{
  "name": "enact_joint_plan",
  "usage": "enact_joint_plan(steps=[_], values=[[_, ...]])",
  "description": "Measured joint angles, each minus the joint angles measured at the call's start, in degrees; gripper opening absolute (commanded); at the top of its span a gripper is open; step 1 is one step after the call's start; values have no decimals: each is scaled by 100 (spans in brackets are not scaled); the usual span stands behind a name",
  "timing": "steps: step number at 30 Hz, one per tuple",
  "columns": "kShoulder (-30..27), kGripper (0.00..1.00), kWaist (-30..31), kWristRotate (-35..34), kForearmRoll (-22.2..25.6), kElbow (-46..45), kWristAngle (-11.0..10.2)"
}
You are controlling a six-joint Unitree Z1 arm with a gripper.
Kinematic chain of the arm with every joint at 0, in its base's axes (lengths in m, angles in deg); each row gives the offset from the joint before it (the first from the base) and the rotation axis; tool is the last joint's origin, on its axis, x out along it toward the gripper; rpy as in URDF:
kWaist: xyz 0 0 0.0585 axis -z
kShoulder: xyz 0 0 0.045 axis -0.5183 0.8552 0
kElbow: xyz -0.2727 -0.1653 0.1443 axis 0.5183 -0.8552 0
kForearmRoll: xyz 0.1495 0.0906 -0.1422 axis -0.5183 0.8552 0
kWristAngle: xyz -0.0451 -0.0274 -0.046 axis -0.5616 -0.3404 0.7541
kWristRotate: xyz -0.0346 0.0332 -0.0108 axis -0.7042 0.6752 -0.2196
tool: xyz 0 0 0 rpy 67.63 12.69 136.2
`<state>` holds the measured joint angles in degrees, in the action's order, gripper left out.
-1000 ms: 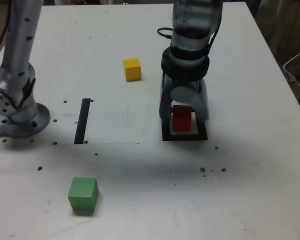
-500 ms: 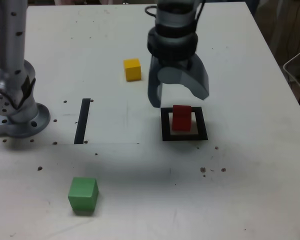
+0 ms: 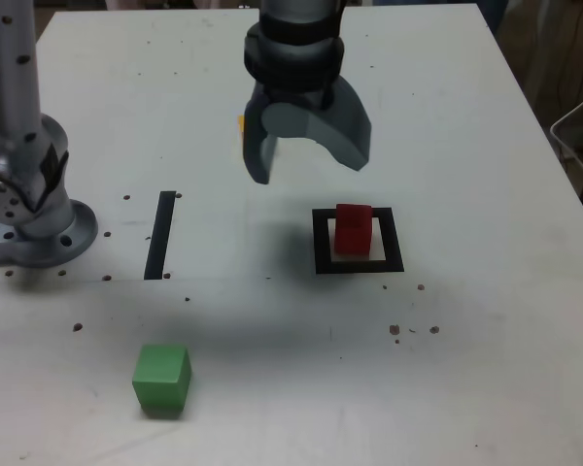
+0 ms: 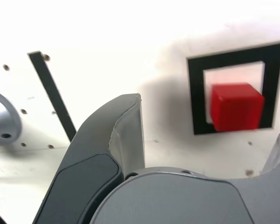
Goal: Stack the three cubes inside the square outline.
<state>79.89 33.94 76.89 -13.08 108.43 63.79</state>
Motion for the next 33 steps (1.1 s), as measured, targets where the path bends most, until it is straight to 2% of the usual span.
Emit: enact_joint_plan(steps=[6, 22, 28, 33], values=[[-128, 99, -602, 346, 137, -71, -202], [-318, 100, -2697, 1618, 120, -452, -536], [-195, 99, -2972, 1868, 61, -470, -672], [44, 99, -3192, 2079, -49, -469, -682]])
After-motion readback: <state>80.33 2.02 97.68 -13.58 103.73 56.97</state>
